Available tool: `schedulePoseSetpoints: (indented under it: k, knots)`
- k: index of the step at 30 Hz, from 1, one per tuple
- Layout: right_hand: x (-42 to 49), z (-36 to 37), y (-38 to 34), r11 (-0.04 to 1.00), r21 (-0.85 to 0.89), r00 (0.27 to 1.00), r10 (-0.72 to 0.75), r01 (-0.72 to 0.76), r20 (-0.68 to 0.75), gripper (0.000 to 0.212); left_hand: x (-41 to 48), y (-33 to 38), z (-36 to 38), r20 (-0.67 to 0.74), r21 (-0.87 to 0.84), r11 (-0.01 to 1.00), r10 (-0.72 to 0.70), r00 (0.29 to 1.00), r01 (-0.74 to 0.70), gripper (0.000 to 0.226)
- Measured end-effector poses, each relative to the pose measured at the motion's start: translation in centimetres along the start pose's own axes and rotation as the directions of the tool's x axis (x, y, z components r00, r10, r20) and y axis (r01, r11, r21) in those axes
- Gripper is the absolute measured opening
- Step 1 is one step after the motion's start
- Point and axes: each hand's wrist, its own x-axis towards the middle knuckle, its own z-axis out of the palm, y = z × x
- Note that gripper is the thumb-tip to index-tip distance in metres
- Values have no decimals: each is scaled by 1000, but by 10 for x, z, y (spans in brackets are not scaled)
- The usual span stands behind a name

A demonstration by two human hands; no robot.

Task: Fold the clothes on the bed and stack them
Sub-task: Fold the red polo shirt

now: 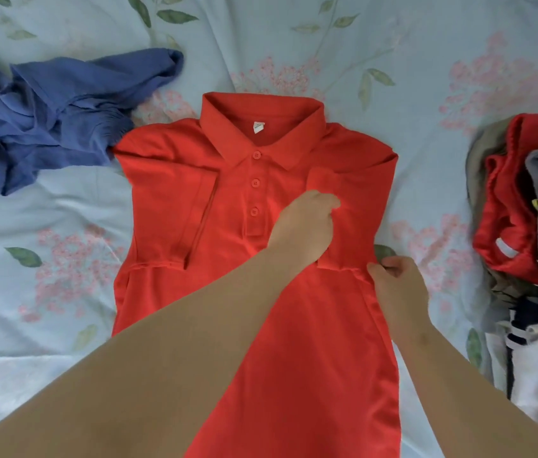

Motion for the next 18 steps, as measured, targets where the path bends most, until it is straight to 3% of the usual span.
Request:
schedulePoseSetpoints:
  k: [2,4,7,10,13,15,18]
  knots:
    - [1,-7,9,996,73,997,52,-56,52,13,12,15,18,157,59,997,-53,986,45,40]
    - [2,-15,15,989,111,984,85,-103,154,10,19,27,30,185,78,985,-168,968,156,41]
    - [1,-20,24,992,74,951,78,-104,300,19,29,43,41,124,181,949,-282,951,258,65]
    - [-2,-22,30,999,37,935,3,-17,354,12,36,55,57,49,281,905,-344,938,318,83]
    - [-9,-22,34,990,142,915,-37,-22,402,16,38,54,66,-33,330,887,-332,943,324,68]
    - [-16,-19,32,966,246,888,-40,-84,459,16,37,47,60,-60,256,917,-302,951,307,47]
    - [-29,-7,24,956,287,837,-109,-60,537,10,30,29,33,-57,-93,950,-305,951,299,39]
